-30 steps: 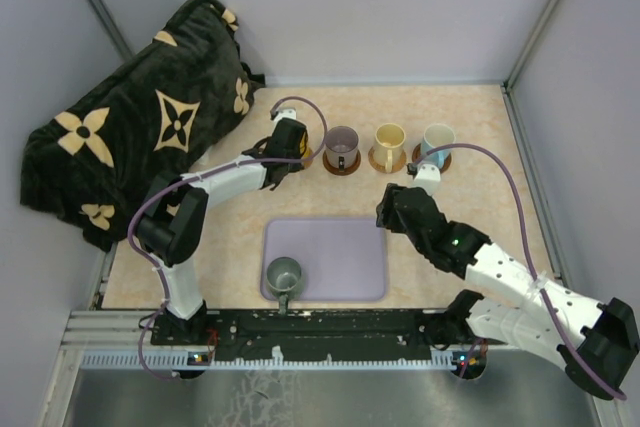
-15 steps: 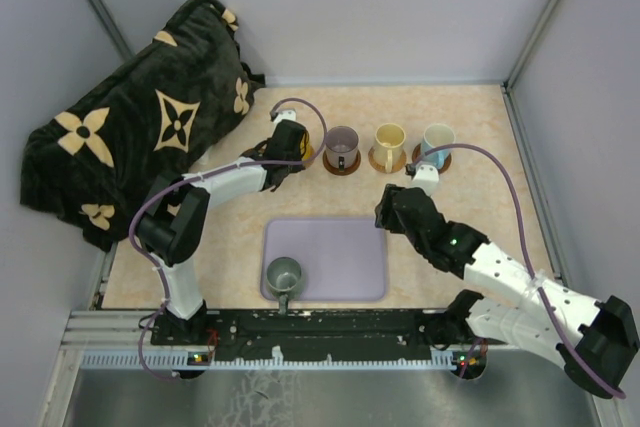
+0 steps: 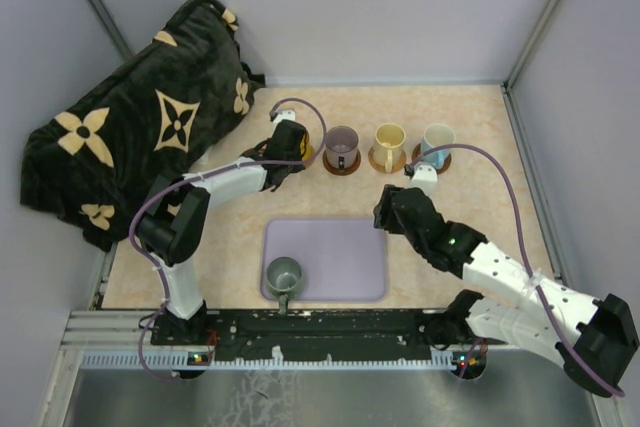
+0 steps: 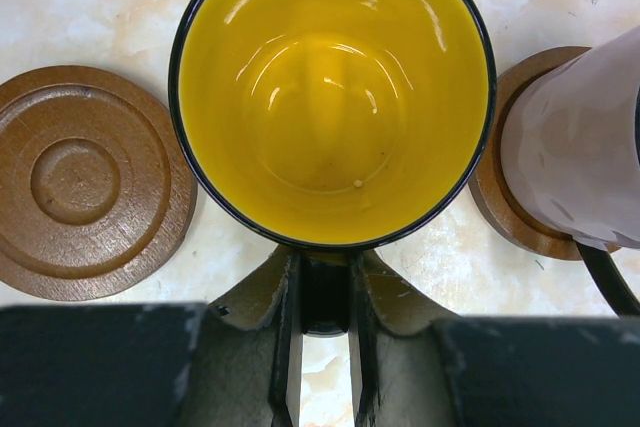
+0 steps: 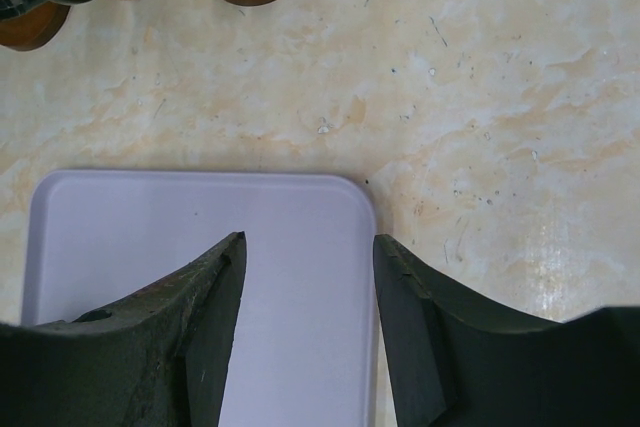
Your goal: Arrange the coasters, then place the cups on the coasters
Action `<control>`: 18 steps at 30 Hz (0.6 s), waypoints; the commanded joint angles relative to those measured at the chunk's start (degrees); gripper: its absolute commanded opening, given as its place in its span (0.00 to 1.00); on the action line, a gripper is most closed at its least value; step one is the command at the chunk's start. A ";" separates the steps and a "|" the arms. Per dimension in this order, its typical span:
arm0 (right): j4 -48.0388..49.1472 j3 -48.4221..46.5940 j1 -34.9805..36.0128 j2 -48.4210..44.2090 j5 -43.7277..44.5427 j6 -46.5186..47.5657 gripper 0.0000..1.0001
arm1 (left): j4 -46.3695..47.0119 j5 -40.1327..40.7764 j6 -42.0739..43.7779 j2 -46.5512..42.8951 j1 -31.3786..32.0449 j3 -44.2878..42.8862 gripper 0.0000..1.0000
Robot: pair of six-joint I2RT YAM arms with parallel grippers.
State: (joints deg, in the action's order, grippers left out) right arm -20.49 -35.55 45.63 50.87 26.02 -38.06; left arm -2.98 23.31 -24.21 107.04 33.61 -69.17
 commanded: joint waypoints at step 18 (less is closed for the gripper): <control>3.99 -0.58 0.43 -0.25 -0.43 -1.05 0.54 | -5.37 2.81 -0.65 -4.13 1.46 1.92 0.00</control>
State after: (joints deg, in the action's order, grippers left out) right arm -19.22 -35.55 45.63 51.18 25.36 -38.20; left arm -6.42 24.64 -24.64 105.36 34.74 -68.34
